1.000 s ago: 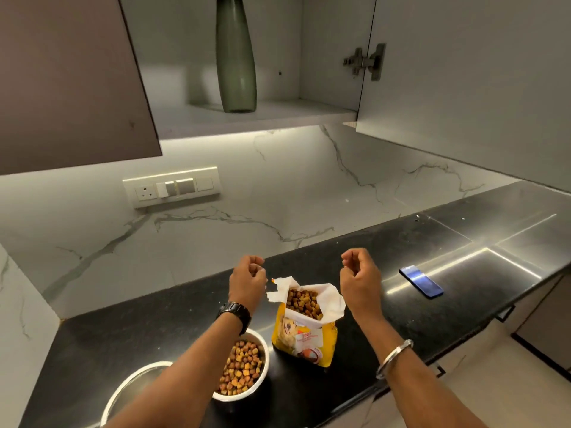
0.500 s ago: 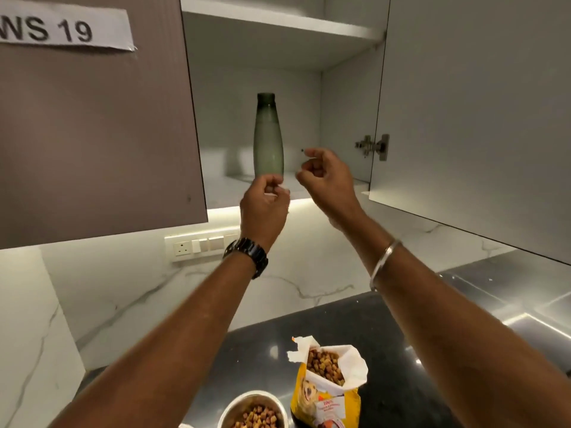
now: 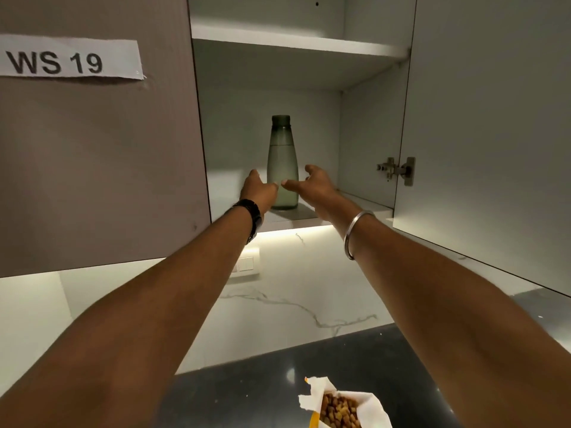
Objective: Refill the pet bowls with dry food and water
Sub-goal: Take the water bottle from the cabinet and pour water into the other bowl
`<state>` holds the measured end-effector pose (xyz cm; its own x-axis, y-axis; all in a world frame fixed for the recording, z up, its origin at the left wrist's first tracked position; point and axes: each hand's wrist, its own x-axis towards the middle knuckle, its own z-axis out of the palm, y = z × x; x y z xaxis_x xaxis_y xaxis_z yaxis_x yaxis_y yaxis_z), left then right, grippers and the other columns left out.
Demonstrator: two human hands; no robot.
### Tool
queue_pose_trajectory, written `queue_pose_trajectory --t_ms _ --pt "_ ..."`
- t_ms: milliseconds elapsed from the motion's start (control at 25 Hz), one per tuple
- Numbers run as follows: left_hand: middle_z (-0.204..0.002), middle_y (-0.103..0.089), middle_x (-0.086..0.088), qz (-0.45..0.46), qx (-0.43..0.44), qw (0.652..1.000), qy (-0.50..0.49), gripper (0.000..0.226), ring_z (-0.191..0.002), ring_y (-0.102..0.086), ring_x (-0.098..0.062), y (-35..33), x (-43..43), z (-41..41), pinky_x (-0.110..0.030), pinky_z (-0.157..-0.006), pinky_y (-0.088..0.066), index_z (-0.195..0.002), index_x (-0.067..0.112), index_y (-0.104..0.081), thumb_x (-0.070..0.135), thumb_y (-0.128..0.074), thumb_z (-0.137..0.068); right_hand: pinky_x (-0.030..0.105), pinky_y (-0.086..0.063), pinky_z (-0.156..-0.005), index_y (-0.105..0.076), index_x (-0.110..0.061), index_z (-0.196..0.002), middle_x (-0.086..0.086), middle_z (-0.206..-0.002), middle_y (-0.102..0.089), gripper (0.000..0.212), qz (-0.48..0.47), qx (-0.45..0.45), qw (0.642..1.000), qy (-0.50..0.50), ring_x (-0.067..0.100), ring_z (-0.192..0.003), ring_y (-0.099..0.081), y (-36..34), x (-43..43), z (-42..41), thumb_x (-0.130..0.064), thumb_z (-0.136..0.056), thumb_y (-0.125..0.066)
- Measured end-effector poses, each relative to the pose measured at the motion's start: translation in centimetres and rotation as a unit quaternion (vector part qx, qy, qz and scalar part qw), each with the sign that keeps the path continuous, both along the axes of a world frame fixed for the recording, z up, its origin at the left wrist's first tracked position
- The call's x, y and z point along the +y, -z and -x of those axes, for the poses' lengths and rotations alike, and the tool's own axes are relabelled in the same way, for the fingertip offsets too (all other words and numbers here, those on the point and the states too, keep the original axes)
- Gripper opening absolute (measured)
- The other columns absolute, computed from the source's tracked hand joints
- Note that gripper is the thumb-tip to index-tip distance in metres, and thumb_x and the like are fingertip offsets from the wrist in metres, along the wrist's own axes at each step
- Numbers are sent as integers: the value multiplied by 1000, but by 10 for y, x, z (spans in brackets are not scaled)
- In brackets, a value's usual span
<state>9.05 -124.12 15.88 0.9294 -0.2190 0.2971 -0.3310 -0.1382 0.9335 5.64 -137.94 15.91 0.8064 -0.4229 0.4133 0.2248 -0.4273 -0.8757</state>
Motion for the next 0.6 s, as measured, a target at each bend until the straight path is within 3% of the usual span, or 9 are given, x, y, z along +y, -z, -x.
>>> queue_pose_trajectory --t_ms 120,240,280,400,600 --pt "-171 -32 -10 -23 14 1000 8 70 -150 -43 -34 -3 -6 -15 -40 -116 -44 -169 16 -20 19 -54 -107 51 -44 -119 -27 -8 -168 20 -171 -37 101 -10 21 1000 -18 42 -153 -43 -1 -7 -17 -28 -90 -88" --pt "-148 -60 -11 8 16 999 31 51 -122 -65 -29 -2 -13 -19 -31 -92 -55 -156 14 -46 9 -54 -106 51 -50 -114 -31 -8 -166 19 -164 -47 98 -34 31 998 -37 43 -146 -52 3 -12 -28 -29 -89 -88" --pt "-140 -66 -12 18 16 999 30 45 -114 -69 -27 0 -15 -21 -32 -91 -58 -150 14 -54 7 -54 -105 50 -54 -112 -36 -8 -164 19 -158 -54 93 -39 31 998 -44 42 -140 -57 5 -13 -31 -28 -90 -88" --pt "-134 -69 -13 59 30 998 24 43 -115 -70 -31 2 -17 -22 -47 -103 -60 -144 14 -59 3 -60 -103 51 -60 -104 -52 -8 -152 18 -141 -67 73 -50 13 997 -51 38 -123 -68 9 -14 -34 -24 -90 -87" --pt "-119 -66 -10 89 29 995 16 46 -110 -66 -30 0 -14 -4 -49 -103 -59 -147 16 -56 3 -62 -104 53 -64 -99 -54 -6 -150 19 -132 -71 74 -67 -4 997 -47 38 -116 -72 11 -13 -22 -19 -87 -90"
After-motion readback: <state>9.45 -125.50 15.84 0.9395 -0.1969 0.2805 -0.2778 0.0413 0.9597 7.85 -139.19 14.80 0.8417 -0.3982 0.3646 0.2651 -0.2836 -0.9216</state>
